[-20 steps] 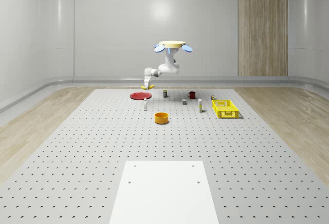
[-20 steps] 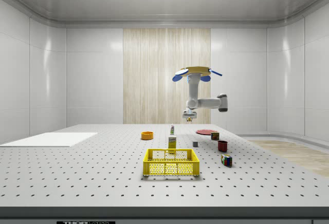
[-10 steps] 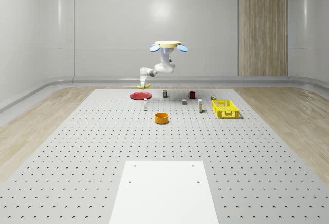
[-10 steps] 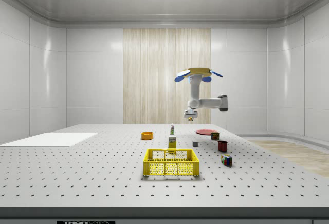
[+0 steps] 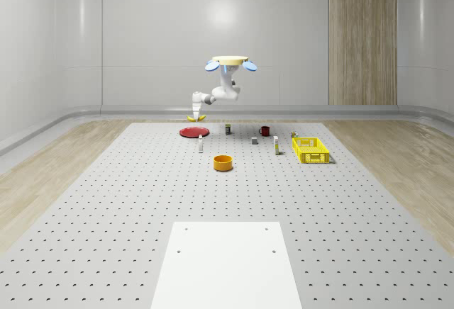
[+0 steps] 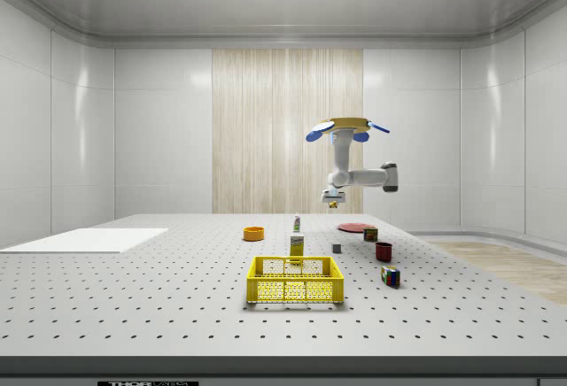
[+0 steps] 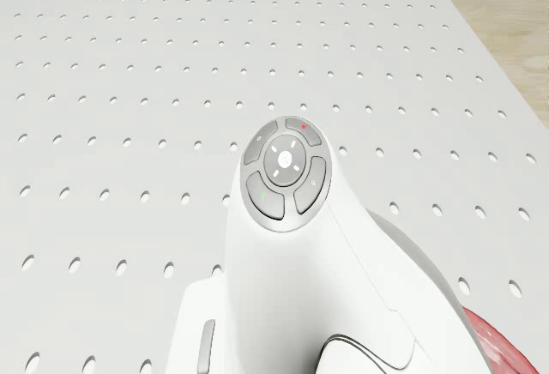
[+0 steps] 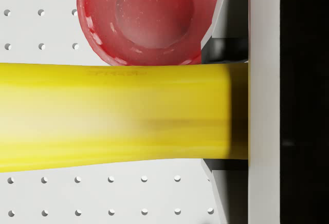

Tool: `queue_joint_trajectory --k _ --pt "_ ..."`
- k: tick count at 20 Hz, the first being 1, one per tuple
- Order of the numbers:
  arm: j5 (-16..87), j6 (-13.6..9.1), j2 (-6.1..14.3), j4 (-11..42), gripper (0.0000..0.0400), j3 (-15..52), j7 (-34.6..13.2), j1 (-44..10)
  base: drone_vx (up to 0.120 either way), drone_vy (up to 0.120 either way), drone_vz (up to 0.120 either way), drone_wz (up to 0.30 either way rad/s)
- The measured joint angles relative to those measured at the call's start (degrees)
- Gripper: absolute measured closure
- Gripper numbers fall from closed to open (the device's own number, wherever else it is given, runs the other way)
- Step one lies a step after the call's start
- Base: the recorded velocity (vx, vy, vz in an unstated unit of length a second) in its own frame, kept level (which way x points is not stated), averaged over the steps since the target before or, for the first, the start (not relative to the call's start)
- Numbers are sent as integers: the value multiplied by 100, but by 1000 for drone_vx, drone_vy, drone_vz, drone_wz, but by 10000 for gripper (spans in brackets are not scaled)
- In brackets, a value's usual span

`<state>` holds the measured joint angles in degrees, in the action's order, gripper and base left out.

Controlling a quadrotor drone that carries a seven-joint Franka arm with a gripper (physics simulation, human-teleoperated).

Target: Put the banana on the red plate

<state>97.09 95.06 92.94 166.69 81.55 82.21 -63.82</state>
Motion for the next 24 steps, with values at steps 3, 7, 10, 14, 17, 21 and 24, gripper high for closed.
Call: queue_joint_trajectory --k 3,7,10,14,17,21,24 --pt "1 -2 -3 0 207 0 9 0 67 -120 0 0" --pt "2 -5 -6 0 207 -1 15 1 50 -120 0 0" --pt "2 -7 -8 0 207 -1 18 1 0 -120 -53 0" --pt "3 -10 -10 0 207 -2 20 2 0 -120 -120 0" --pt "4 -11 -12 0 207 -2 21 2 0 -120 -120 0" --pt "4 -13 -14 0 207 -2 22 2 0 -120 -80 0" --pt "5 -14 -15 0 207 -2 22 3 0 -120 -120 0"
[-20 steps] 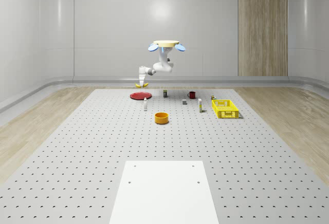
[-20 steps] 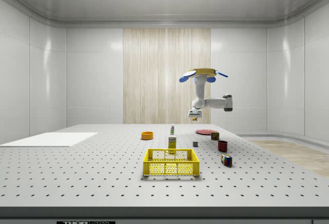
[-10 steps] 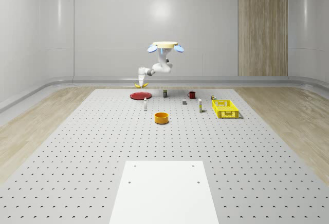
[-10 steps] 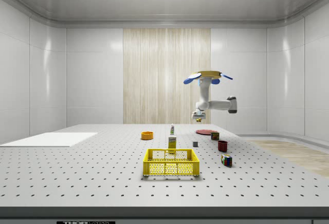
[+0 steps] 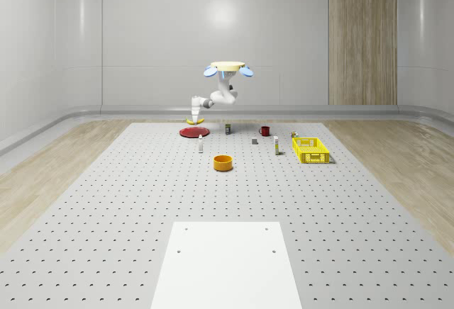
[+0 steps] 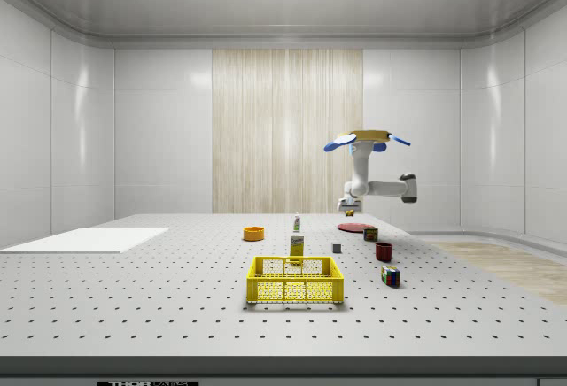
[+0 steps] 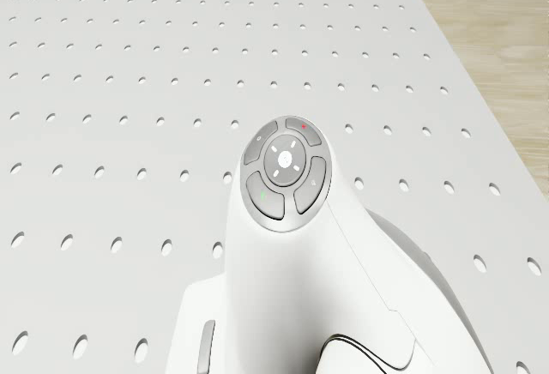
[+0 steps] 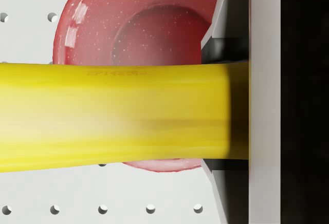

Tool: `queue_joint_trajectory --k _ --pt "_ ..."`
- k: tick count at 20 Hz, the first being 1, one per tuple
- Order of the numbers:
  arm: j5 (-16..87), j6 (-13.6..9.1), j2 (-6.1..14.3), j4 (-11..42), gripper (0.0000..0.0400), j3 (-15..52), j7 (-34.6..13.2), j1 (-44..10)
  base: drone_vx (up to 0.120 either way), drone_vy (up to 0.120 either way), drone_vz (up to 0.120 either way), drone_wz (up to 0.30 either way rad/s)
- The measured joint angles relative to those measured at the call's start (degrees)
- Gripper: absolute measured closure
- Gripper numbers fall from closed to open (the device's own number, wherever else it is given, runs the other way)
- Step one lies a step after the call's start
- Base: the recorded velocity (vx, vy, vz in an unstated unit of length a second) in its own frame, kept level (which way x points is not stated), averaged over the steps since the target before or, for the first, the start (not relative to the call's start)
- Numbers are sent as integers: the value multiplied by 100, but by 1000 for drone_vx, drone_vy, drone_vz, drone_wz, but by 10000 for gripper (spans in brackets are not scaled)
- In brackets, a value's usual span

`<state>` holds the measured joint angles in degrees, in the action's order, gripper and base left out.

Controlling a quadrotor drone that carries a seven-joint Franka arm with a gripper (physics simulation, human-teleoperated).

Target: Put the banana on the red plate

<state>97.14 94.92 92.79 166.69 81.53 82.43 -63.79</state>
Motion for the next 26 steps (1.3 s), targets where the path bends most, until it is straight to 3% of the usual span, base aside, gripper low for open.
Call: queue_joint_trajectory --k 9,26 --pt "1 -3 -3 0 207 0 1 0 0 -120 -13 0" --pt "1098 371 29 -259 207 -1165 -68 -252 0 0 0 0"
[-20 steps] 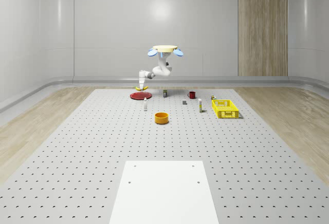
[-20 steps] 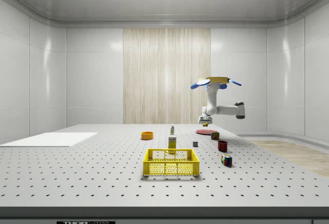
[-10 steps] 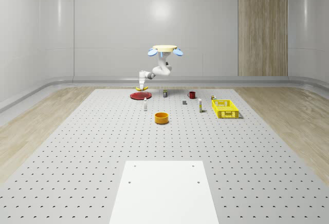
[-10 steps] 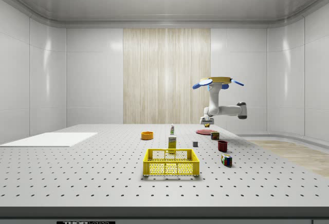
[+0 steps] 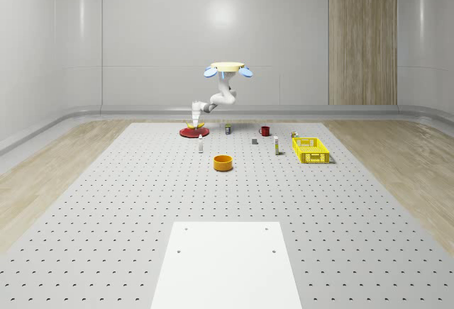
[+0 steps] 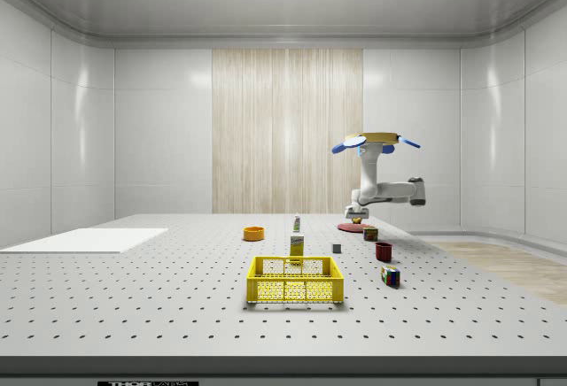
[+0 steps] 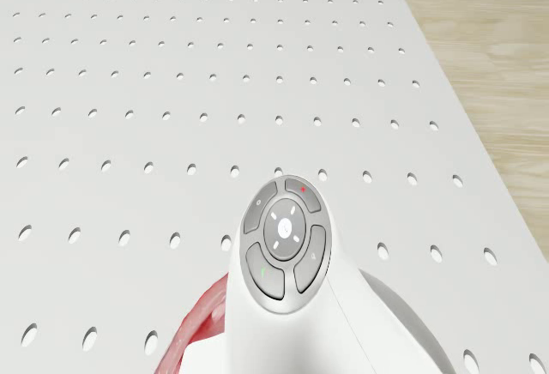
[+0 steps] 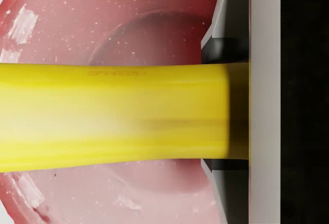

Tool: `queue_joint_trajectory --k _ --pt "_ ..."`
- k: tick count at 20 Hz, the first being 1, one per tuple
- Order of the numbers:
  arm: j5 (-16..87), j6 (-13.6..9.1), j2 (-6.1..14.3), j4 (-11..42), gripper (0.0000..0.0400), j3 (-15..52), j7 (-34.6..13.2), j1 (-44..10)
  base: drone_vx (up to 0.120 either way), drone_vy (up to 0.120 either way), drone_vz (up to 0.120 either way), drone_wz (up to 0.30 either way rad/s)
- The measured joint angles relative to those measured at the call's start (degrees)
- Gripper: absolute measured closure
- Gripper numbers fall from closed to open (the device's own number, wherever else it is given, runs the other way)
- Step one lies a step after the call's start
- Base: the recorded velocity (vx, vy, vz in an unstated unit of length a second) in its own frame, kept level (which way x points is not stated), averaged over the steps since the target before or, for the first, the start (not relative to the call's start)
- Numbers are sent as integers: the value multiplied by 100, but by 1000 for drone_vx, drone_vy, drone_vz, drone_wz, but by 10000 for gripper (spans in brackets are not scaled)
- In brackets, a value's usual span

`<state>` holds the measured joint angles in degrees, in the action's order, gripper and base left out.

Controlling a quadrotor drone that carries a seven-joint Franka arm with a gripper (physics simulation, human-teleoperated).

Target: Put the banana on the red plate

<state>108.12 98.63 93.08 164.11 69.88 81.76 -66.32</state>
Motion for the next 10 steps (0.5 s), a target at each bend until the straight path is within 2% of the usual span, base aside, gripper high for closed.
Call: queue_joint_trajectory --k 1,3,5,7,10 --pt "34 14 0 -12 207 -36 -2 -11 0 0 0 0" --pt "93 28 1 -30 126 -90 -44 -28 0 0 0 0" --pt "100 24 3 -30 76 -89 -82 -29 0 0 0 0" --pt "30 -8 5 -3 46 -8 -104 -7 0 0 0 0" --pt "-153 -80 7 59 22 193 -117 47 0 0 0 0"
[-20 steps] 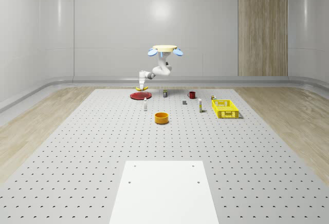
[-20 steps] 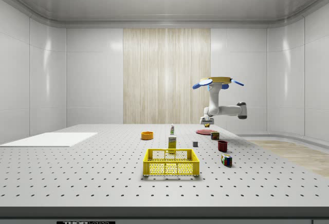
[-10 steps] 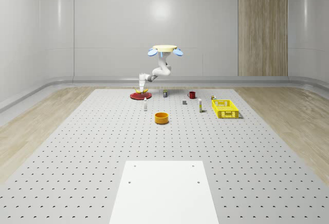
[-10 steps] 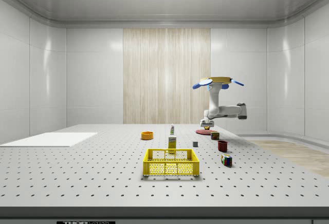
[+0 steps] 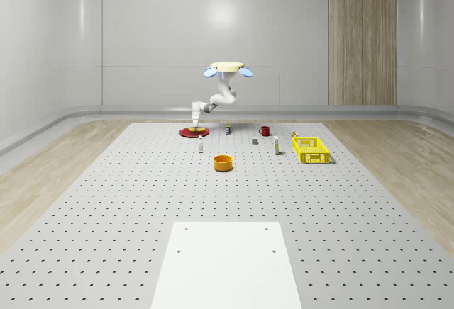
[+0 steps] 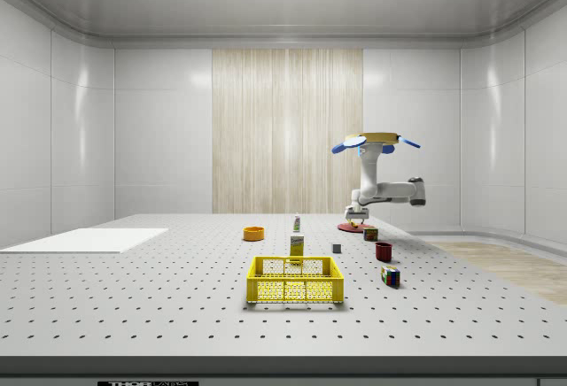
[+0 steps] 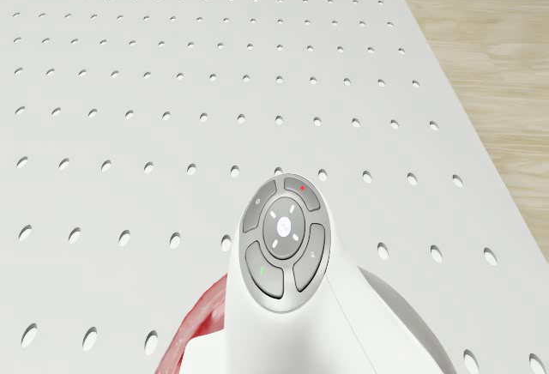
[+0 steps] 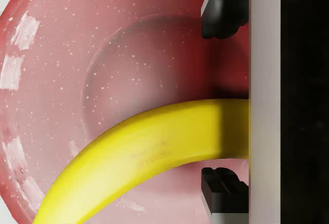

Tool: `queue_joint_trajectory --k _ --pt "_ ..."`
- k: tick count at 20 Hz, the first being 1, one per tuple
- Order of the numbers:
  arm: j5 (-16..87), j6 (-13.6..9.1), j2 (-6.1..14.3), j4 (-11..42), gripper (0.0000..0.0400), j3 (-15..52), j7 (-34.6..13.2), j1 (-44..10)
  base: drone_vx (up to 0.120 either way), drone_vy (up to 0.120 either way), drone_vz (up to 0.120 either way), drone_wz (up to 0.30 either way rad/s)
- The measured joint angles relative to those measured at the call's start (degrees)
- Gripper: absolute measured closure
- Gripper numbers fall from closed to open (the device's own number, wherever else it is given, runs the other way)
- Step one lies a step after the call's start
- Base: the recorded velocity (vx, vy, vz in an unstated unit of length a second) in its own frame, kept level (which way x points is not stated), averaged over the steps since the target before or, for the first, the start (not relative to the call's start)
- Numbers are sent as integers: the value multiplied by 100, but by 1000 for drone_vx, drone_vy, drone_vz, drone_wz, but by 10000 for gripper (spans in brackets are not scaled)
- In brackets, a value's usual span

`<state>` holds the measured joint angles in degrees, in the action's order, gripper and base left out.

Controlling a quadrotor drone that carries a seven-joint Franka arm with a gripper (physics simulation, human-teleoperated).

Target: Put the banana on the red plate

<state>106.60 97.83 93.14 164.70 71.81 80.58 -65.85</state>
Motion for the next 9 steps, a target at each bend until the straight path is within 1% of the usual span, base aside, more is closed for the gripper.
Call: queue_joint_trajectory --k 4,9 --pt "-184 -69 -2 54 8 200 -6 49 0 0 0 0" --pt "-283 -106 -5 81 2 308 -10 75 0 0 0 0"
